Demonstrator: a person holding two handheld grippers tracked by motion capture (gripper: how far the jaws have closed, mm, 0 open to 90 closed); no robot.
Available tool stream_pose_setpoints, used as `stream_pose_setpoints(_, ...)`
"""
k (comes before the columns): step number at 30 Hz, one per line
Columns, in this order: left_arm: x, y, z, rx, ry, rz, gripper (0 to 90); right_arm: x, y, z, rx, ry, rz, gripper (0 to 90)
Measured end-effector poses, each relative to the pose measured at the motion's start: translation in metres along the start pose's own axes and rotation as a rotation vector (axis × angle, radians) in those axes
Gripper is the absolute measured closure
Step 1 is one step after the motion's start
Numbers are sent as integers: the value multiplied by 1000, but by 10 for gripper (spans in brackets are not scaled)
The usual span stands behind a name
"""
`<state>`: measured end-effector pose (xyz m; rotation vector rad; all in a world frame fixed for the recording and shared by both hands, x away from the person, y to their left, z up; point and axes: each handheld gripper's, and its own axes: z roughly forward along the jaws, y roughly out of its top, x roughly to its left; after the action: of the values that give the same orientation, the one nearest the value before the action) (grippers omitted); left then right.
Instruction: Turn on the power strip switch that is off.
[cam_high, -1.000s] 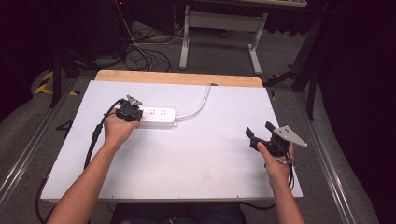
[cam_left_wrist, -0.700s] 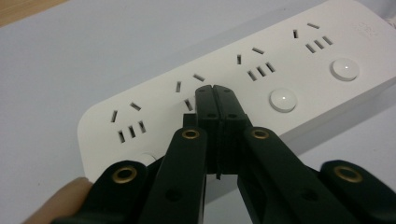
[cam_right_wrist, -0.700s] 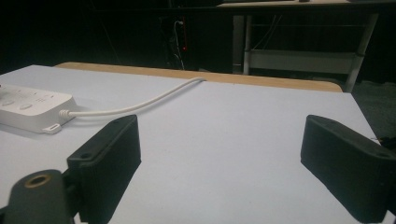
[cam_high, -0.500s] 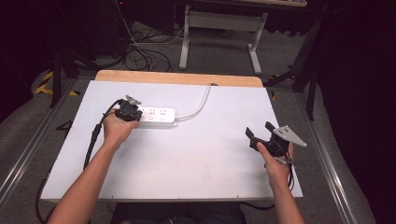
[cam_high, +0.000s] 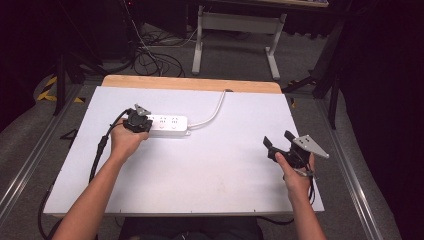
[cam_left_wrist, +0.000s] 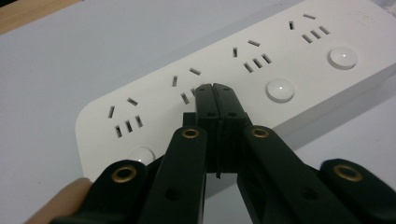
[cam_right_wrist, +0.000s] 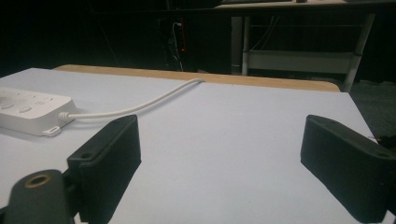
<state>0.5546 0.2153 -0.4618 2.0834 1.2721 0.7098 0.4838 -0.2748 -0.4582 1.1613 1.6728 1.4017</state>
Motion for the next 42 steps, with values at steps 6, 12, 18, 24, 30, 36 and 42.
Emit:
stream_pose_setpoints(6,1,0,1,-3,0,-22,900,0,1,-2,-4,0,3,129)
stream_pose_setpoints(12,5,-2,1,-3,-26,-42,900,-1,1,-2,-7,-4,5,129)
stream_pose_setpoints(18,6,-3,1,-7,-35,-53,900,-1,1,-3,-4,-4,6,129)
stream_pose_setpoints(24,5,-3,1,-10,-29,-40,900,-1,1,-2,-2,-3,5,131)
stream_pose_setpoints(30,5,-3,1,-12,-28,-44,900,0,1,-4,-9,-4,6,131)
stream_pose_setpoints(36,3,-3,1,-12,-14,-30,900,-1,2,-7,-17,-11,13,132)
stream_pose_setpoints(42,4,-3,1,-13,-24,-39,900,-1,2,-6,-14,-8,5,134)
